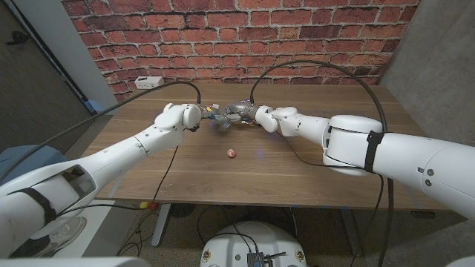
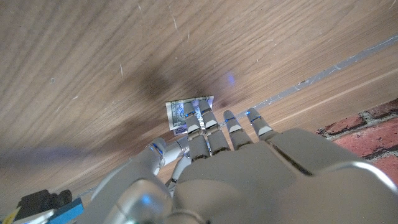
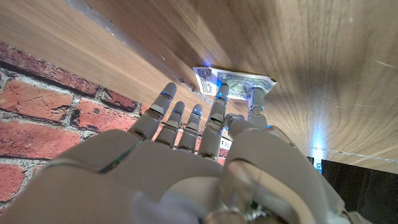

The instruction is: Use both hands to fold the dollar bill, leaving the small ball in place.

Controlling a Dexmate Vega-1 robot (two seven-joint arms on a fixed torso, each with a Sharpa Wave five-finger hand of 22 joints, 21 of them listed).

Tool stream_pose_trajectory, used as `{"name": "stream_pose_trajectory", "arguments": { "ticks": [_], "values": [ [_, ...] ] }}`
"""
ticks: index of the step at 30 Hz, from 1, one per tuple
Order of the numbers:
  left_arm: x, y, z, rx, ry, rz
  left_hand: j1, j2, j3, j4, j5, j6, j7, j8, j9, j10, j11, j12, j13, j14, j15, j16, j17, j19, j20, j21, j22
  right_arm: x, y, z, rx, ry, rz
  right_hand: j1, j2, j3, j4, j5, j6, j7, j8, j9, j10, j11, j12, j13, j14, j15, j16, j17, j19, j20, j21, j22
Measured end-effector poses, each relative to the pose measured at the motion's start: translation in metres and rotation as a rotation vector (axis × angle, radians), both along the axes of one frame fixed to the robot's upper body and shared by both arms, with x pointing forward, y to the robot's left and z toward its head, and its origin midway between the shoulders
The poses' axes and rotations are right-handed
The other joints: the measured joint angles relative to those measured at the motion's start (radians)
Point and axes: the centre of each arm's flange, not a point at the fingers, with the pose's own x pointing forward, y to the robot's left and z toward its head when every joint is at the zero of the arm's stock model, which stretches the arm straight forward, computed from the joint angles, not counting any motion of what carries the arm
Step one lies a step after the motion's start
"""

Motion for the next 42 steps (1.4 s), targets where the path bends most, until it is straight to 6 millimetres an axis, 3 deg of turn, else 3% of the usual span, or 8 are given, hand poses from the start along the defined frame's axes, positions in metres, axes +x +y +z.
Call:
{"name": "stream_pose_trajectory", "arguments": {
  "ticks": [4, 14, 19, 22, 29, 32, 38, 42],
  "values": [
    [-0.001, -0.003, -0.001, 0.027, 0.013, 0.021, 0.000, 0.000, -0.014, 0.005, 0.000, -0.013, 0.012, -0.022, -0.003, -0.035, -0.007, -0.012, 0.007, -0.001, 0.001, -0.006, -0.002, 0.002, 0.009, 0.000, 0.000, 0.000, -0.001, 0.000, 0.002, 0.002, 0.001, 0.000, 0.000, 0.000, 0.000, 0.000, -0.002, -0.001, -0.004, -0.001, 0.000, 0.000, -0.001, 0.000, 0.000, 0.000, 0.000, 0.000, 0.000, 0.000, 0.000, 0.000],
    [-0.002, -0.001, -0.011, 0.076, 0.058, 0.096, 0.000, 0.000, -0.075, 0.016, 0.000, -0.295, 0.018, -0.060, -0.140, -0.299, -0.017, -0.067, -0.008, -0.128, 0.015, -0.035, 0.001, 0.002, 0.009, -0.004, 0.005, 0.000, -0.006, 0.000, 0.011, 0.003, 0.014, 0.000, 0.000, 0.000, 0.000, 0.000, -0.003, 0.001, -0.002, -0.002, 0.000, 0.000, -0.005, 0.000, 0.000, 0.000, 0.000, 0.000, 0.000, 0.000, 0.000, 0.000],
    [-0.003, -0.009, -0.021, 0.096, 0.079, 0.099, 0.000, 0.000, -0.083, 0.016, 0.000, -0.321, 0.013, -0.063, -0.140, -0.317, -0.017, -0.070, -0.014, -0.129, 0.014, -0.035, 0.001, 0.002, 0.009, -0.004, 0.005, -0.004, -0.004, -0.001, 0.006, -0.003, 0.057, 0.000, 0.000, 0.000, 0.000, 0.000, -0.001, 0.007, -0.002, -0.002, 0.000, 0.000, -0.005, 0.000, 0.000, 0.000, 0.000, 0.000, 0.000, 0.000, 0.000, 0.000],
    [-0.005, -0.009, -0.023, 0.094, 0.087, 0.105, 0.000, 0.000, -0.094, 0.013, 0.000, -0.377, -0.003, -0.063, -0.140, -0.320, -0.018, -0.071, -0.152, -0.109, 0.006, -0.026, 0.001, 0.002, 0.009, -0.003, 0.005, -0.005, -0.005, -0.001, 0.006, -0.005, 0.071, 0.000, 0.000, 0.000, 0.000, 0.000, 0.000, 0.008, -0.002, -0.001, 0.000, 0.000, -0.005, 0.000, 0.000, 0.000, 0.000, 0.000, 0.000, 0.000, 0.000, 0.000],
    [-0.015, -0.007, -0.033, 0.090, 0.055, 0.055, 0.000, 0.000, -0.110, 0.003, 0.000, -0.451, 0.033, -0.089, -0.140, -0.408, 0.014, -0.077, -0.152, -0.030, 0.017, -0.009, -0.010, 0.004, 0.018, 0.016, 0.002, -0.010, -0.006, -0.002, 0.006, -0.015, 0.121, 0.000, 0.000, 0.002, -0.002, 0.000, 0.005, 0.013, 0.006, 0.005, 0.000, 0.000, -0.005, 0.000, 0.000, 0.000, 0.000, 0.000, 0.000, 0.000, 0.000, 0.000],
    [-0.018, -0.009, -0.033, 0.078, 0.015, 0.014, 0.003, -0.002, -0.107, -0.011, 0.001, -0.401, 0.048, -0.037, -0.140, -0.334, 0.042, -0.065, -0.151, 0.012, 0.021, 0.009, -0.006, 0.003, 0.018, 0.023, -0.003, -0.012, -0.006, -0.002, 0.013, -0.016, 0.136, 0.000, 0.000, 0.004, -0.004, 0.000, 0.006, 0.013, 0.004, 0.004, 0.004, 0.004, -0.005, 0.000, 0.000, 0.000, 0.000, 0.000, 0.000, 0.000, 0.000, 0.000],
    [-0.021, -0.025, -0.020, 0.061, -0.114, -0.085, 0.027, 0.011, -0.091, -0.028, 0.005, -0.379, -0.090, -0.046, 0.009, -0.334, 0.018, -0.038, 0.009, 0.013, 0.011, -0.012, -0.011, 0.003, 0.018, 0.023, -0.011, -0.019, -0.005, -0.001, 0.048, -0.017, 0.177, -0.018, -0.045, -0.014, -0.022, 0.000, -0.055, -0.002, -0.008, 0.000, -0.006, 0.013, -0.008, 0.000, 0.008, -0.003, 0.000, -0.014, 0.008, 0.026, 0.008, 0.000],
    [-0.025, -0.036, -0.008, 0.046, -0.233, -0.155, 0.029, 0.008, -0.087, -0.032, 0.005, -0.390, -0.096, -0.046, 0.003, -0.348, 0.015, -0.043, 0.008, 0.005, 0.009, -0.020, -0.011, 0.010, 0.019, 0.023, -0.012, -0.024, -0.005, 0.003, 0.081, -0.021, 0.205, -0.028, -0.068, -0.030, -0.033, 0.000, -0.113, -0.001, -0.015, 0.002, -0.013, 0.031, -0.011, 0.000, 0.014, -0.004, -0.012, -0.032, 0.012, 0.042, 0.008, -0.005]
  ]
}}
